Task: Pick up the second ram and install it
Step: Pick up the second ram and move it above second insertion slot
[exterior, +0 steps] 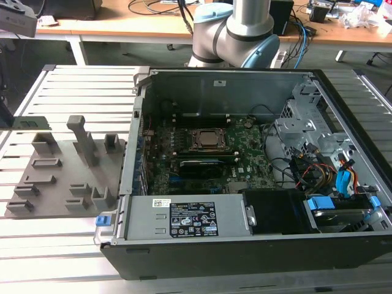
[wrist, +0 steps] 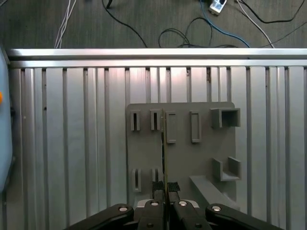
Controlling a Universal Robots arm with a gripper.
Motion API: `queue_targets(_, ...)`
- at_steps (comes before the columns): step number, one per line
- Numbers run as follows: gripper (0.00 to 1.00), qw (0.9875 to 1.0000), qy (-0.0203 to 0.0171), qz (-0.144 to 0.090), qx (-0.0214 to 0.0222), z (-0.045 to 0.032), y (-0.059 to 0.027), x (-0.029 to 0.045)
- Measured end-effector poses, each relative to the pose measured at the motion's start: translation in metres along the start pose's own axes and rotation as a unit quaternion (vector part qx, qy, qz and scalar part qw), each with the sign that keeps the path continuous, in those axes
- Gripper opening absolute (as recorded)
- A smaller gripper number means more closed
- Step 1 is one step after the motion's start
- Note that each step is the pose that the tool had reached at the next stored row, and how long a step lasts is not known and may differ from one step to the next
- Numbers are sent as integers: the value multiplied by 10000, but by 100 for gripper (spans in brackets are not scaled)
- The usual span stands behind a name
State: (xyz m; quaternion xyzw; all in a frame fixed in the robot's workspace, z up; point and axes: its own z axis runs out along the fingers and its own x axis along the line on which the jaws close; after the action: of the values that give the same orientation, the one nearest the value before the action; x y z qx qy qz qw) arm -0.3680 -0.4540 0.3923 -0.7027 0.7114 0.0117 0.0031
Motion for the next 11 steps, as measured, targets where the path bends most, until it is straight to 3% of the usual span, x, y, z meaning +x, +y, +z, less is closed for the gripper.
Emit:
queue_targets(6,14,10000,0,0,0,-170,2,-4)
queue_targets(11,14,10000,0,0,0,-183,2,-4)
